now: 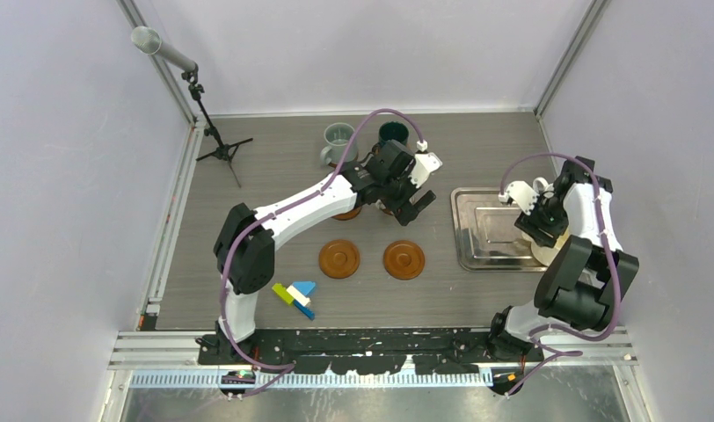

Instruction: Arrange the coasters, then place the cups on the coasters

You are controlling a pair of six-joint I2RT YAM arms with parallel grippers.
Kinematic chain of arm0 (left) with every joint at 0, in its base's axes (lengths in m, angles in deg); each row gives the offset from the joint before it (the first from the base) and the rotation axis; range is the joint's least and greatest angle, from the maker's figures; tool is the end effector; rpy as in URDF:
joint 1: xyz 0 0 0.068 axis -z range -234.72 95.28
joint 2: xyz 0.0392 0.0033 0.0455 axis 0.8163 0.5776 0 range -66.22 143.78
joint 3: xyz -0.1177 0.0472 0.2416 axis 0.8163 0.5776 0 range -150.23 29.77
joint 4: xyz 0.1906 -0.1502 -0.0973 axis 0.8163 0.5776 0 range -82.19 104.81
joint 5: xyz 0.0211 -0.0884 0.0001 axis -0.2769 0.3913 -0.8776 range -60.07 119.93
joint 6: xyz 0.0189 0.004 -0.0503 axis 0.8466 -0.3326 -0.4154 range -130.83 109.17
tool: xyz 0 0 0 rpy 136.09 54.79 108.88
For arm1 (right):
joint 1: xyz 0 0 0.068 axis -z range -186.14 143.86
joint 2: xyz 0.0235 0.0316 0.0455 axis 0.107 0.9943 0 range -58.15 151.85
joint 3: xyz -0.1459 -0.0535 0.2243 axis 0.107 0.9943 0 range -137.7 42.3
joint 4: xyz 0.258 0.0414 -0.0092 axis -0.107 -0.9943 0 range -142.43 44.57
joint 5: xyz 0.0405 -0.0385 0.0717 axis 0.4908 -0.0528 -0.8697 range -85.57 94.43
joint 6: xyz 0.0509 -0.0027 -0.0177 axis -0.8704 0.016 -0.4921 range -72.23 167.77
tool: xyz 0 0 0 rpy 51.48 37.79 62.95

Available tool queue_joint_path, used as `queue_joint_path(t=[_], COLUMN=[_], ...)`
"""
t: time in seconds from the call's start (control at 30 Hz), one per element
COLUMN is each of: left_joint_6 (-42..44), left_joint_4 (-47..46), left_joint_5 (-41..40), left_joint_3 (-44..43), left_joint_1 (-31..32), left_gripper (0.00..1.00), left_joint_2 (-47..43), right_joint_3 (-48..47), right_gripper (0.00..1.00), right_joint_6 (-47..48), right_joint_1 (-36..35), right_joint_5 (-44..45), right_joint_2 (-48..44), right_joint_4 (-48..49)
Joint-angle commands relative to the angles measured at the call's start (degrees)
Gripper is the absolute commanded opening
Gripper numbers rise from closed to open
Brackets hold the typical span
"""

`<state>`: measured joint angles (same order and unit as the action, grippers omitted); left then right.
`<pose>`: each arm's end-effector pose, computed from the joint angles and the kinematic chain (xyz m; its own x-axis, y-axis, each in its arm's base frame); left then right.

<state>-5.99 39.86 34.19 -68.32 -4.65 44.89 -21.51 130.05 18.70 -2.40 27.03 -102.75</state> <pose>0.2834 -0.3425 0.2856 -0.3855 0.5916 -0.7081 0.8338 0.5521 0.0073 0.2461 -0.1093 0.2360 -0.5119 -0.8472 -0.1419 -0.8286 0.5306 -0.1785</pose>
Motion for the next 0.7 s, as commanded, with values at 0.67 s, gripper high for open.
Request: queue_joint_path(t=[0.67], left_joint_6=[-0.18], left_joint_4=[0.79], left_joint_5=[1.21], left_joint_3=[-2.64], left_joint_1=[-0.71], left_gripper=[0.96], left_joint_2=[-0.2], right_joint_3=[-2.85], right_gripper=[0.65], right_joint_6=[0.28], right_joint_1=[-5.13], right_joint_5=[3.19], right_joint_2=[5.45], right_joint_4=[4.46])
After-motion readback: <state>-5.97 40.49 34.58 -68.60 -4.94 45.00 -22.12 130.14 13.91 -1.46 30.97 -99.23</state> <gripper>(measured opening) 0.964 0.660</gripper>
